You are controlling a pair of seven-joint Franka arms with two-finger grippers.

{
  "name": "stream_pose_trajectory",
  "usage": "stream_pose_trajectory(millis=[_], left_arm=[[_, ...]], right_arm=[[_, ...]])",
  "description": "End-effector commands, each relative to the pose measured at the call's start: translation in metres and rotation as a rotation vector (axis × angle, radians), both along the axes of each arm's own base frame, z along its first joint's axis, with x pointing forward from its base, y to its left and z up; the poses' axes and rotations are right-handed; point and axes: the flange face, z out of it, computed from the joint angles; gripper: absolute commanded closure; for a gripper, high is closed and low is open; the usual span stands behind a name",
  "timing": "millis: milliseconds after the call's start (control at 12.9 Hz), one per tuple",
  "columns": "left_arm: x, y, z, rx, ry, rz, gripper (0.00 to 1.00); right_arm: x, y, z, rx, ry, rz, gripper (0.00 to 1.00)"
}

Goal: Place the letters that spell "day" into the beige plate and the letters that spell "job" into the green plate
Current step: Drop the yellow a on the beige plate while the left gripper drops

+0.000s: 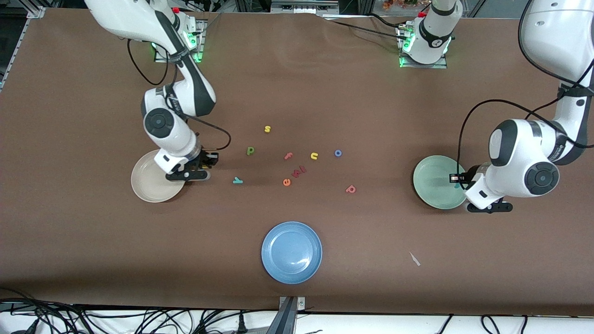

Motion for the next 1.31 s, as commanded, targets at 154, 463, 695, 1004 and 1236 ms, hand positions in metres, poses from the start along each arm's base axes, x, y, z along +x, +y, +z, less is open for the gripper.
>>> stream_pose_trajectory(millis=[154,463,695,1004,1236], left_arm=[[-0.001,-0.012,-0.052,0.009,0.033,-0.018,1.0],[-0.001,-0.015,-0.06,0.007,0.037,-0.016,0.73],[0.001,-0.018,-0.053,0.007,0.031,-0.019,0.0],[0.012,-0.031,-0.003,0.006,-0.035,-0.039,0.0],[0.027,-0.09,0.04,-0.038,-0.08,-0.109,0.0]], right_arm=[[0.014,-0.061,0.01,-0.039,0.005,0.162,0.84],[0.02,-0.111,0.005,-0.061,0.024,0.282,0.81],[0.022,-0.136,-0.006,-0.062,0.047,0.358,0.65],[0.024,-0.116,-0.003,-0.048,0.041,0.37,0.0],[0.022,-0.061,0.002,-0.015,0.02,0.375,0.0]])
